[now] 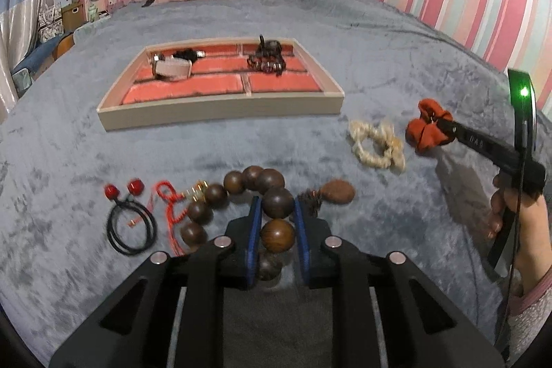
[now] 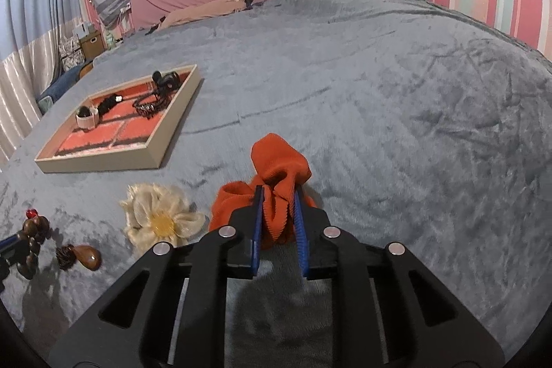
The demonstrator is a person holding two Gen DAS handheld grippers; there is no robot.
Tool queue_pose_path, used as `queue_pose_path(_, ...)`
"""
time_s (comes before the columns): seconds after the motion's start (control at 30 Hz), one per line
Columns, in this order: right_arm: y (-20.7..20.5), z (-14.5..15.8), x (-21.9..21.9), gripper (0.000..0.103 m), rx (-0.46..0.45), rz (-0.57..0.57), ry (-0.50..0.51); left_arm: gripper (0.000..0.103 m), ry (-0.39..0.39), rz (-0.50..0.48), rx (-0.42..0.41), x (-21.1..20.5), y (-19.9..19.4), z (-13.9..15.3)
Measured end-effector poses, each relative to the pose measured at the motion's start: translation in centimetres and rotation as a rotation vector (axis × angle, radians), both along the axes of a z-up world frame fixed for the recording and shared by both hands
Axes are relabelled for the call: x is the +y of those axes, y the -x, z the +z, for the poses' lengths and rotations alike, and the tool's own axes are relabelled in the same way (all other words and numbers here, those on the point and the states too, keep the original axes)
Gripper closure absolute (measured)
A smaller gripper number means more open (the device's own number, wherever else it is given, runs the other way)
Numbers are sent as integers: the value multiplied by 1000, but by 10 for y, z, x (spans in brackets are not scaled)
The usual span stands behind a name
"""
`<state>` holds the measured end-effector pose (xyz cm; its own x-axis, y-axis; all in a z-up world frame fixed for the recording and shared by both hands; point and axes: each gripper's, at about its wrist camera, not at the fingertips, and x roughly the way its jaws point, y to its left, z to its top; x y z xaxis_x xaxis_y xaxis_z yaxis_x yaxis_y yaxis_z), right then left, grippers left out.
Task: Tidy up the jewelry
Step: 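Carry bead bracelet and orange scrunchie into the tray with both tools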
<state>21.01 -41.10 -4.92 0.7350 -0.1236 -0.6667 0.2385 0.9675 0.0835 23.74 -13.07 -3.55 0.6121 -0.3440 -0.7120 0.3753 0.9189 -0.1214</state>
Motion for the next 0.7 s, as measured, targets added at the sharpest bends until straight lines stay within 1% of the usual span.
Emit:
queue_pose_path(0.17, -3, 14, -1, 87, -29, -6, -15, 83, 28, 7, -20, 9, -12, 20)
queue_pose_path(0.3, -10, 26, 4, 87, -44, 1, -10, 83, 27, 11, -46, 14, -25, 34)
queue_pose_path(0.57, -28, 43, 24, 87, -70, 26, -12, 83, 45, 11, -30, 28, -57, 46)
queue_pose_path(0.7, -42, 47, 36, 87, -76, 46, -41, 83, 58, 16, -35, 39, -76, 56)
